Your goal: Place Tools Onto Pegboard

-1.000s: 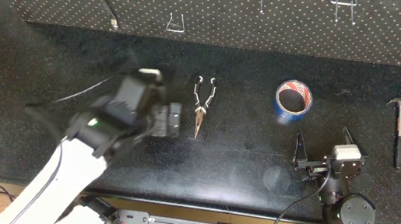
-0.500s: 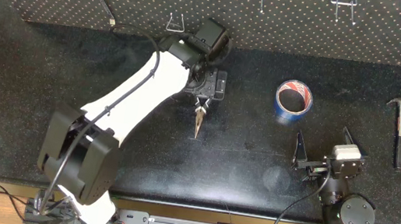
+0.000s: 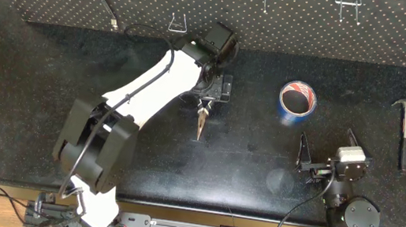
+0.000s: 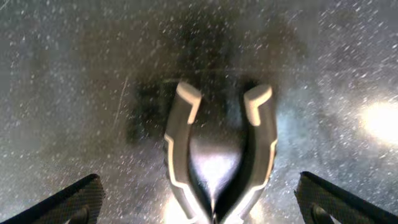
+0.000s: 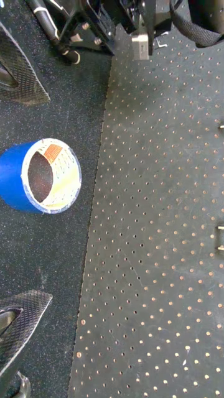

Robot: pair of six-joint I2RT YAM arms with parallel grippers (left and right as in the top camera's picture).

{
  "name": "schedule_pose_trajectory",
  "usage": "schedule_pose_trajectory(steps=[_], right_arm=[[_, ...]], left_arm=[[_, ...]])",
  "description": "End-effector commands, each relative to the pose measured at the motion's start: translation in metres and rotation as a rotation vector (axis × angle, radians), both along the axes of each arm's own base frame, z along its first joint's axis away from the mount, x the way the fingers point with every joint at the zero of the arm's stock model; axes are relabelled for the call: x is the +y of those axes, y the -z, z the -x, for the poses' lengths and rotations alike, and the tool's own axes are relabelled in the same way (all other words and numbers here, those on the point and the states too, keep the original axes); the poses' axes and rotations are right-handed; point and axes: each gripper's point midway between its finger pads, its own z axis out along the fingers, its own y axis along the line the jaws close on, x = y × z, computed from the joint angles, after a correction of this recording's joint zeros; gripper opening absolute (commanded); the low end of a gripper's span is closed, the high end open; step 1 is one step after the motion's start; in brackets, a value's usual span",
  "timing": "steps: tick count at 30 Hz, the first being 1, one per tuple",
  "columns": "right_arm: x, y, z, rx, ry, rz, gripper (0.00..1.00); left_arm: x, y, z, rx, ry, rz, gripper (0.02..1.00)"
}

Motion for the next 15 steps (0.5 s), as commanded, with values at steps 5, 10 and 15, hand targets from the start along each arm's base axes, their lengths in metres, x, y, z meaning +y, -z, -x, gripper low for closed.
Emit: schedule_pose_trajectory(steps=[5, 10, 15], right_arm=[[0.002, 0.001, 0.001, 0.001, -0.005, -0.015, 0.976], [0.002, 0.001, 0.001, 0.001, -0.005, -0.015, 0.976], [0.002, 0.001, 0.001, 0.001, -0.005, -0.015, 0.976]], left_arm=[[-0.01, 0.006, -0.004, -0.002, 0.002, 0.01, 0.998], [-0.013, 0.012, -0.008, -0.007, -0.001, 0.014, 0.998], [-0.017, 0.014, -0.013, -0.02, 0.0, 0.032, 0.998]])
